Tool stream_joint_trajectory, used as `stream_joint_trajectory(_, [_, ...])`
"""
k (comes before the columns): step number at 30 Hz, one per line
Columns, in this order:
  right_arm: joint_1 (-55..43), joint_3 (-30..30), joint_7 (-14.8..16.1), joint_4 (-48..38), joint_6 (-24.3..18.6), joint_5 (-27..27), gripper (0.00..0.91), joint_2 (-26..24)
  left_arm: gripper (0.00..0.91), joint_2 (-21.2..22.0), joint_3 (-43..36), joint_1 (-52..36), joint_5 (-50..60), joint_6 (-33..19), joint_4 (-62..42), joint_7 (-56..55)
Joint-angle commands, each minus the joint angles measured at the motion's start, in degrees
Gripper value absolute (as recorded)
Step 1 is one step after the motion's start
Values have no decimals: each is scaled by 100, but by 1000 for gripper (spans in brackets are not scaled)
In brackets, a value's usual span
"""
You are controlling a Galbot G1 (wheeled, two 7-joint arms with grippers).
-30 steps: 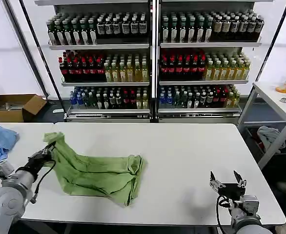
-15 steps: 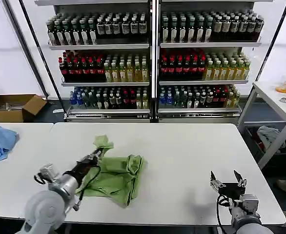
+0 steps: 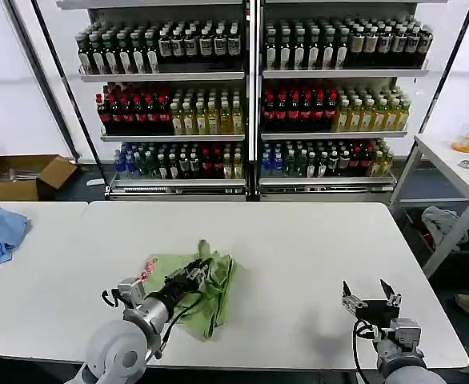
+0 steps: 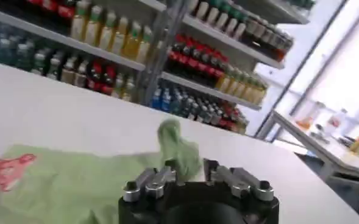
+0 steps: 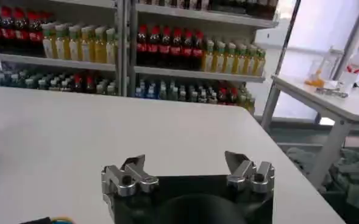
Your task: Fold and organize the clothes.
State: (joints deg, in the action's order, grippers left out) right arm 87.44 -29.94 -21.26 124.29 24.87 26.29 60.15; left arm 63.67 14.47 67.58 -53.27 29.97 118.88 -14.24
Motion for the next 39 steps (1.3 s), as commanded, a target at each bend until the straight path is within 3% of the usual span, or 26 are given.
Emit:
stream_joint_trajectory(1, [12,2,6,22,-10,-4,907,11,907,-177,301,229,-699,304,905,415])
stream_joint_trajectory(6, [23,28,14,37,-27,-29,907,67,907,-458,1209,615,-794,215,903,158])
stream_joint_trajectory(12, [17,53,18,24,-40,-74,907,115,907,-646,1797,913,373,-68,-112,1])
stream_joint_trajectory(26, [52,-37,7,39,-35,-77,907,102,907,-417,1323,652,1305,-387,-1385,195])
stream_joint_trajectory(39, [-4,12,-8,7,-19,-109,907,200,907,-307,1176,386,576,-84,-1820,641])
